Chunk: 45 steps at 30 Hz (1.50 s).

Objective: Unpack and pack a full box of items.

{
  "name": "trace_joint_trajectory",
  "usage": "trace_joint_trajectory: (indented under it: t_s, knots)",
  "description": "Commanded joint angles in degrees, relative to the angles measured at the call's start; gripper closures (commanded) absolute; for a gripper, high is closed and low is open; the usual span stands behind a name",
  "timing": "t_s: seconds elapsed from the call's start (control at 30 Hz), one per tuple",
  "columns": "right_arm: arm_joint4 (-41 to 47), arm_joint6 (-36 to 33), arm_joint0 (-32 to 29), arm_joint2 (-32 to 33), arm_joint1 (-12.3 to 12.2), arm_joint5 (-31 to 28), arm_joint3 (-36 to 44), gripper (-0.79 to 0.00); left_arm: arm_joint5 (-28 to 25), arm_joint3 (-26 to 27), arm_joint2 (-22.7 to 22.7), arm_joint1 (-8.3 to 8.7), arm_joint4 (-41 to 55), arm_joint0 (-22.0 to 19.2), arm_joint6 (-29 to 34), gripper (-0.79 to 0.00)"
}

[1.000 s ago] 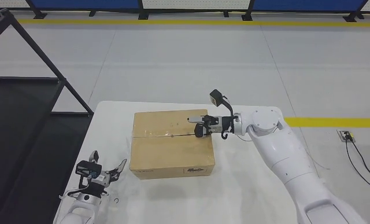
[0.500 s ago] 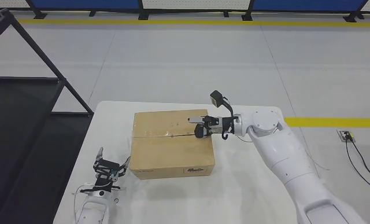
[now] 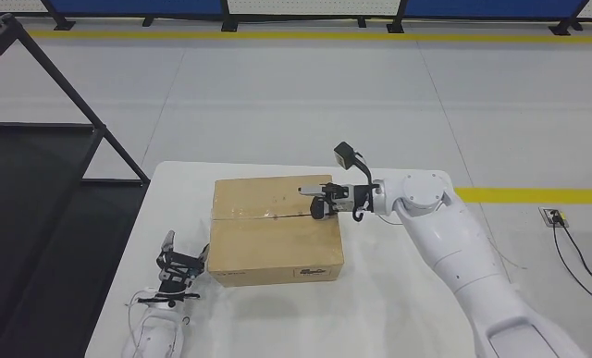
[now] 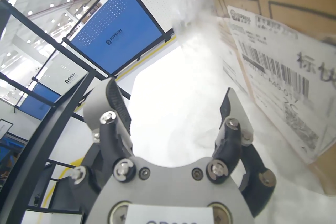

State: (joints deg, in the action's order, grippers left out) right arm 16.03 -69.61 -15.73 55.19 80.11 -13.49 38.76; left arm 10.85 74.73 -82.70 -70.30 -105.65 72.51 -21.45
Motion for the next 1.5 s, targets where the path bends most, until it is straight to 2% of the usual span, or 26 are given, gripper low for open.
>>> trace_joint_trajectory:
  t_s: [0.0,0.27,0.4,0.57,0.6,0.67,0.7,0.73,0.77,0.8,0.87,1.33,1.47]
  knots:
    - [-0.04,0.06,0.11,-0.07,0.04,0.0,-0.14,-0.785,0.6,-0.51,0.23,-0.08,-0.41,-0.34,-0.28,0.0]
    - [-0.14,0.04,0.38,-0.18,0.1,0.1,-0.26,-0.785,2.21,-0.95,0.28,-0.15,-1.86,0.23,-1.81,0.0]
    - [-0.18,0.05,0.52,-0.3,0.17,0.21,-0.25,-0.785,2.12,0.03,-0.64,-0.01,-1.88,1.47,-2.07,-0.148]
    - [-0.09,-0.08,0.81,-0.54,0.34,0.28,-0.59,-0.785,1.89,1.5,-1.84,0.17,-2.03,2.95,-1.79,-0.142]
    - [-0.08,-0.12,0.89,-0.58,0.37,0.24,-0.7,-0.785,1.86,1.91,-1.88,0.18,-2.06,3.33,-1.84,-0.191]
    - [-0.03,-0.09,0.98,-0.65,0.43,0.06,-0.83,-0.785,1.82,2.62,-1.94,0.19,-2.2,4.05,-1.89,-0.194]
    - [-0.01,-0.08,1.0,-0.69,0.46,0.03,-0.88,-0.785,1.92,2.83,-1.96,0.18,-2.31,4.31,-1.82,-0.222]
    - [0.01,-0.08,1.02,-0.71,0.48,0.0,-0.93,-0.785,1.99,2.93,-1.92,0.17,-2.55,4.51,-1.7,-0.329]
    - [0.02,-0.09,1.04,-0.73,0.5,-0.03,-0.98,-0.785,2.01,3.03,-1.86,0.16,-2.67,4.67,-1.6,-0.493]
    - [0.0,-0.14,1.06,-0.75,0.51,-0.06,-1.0,-0.785,2.01,3.18,-1.81,0.13,-2.67,4.83,-1.47,-0.606]
    - [-0.14,-0.11,1.09,-0.77,0.51,-0.21,-1.04,-0.785,1.93,3.76,-1.75,0.09,-2.48,5.25,-1.23,-0.693]
    - [-0.23,-0.27,0.68,-0.65,0.42,-0.2,-0.52,-0.785,0.26,5.72,-3.06,0.25,-2.95,7.79,-0.57,-0.628]
    - [-0.11,-0.39,0.45,-0.7,0.45,-0.31,-0.31,-0.785,0.96,6.98,-3.0,0.16,-2.96,8.26,-0.82,-0.643]
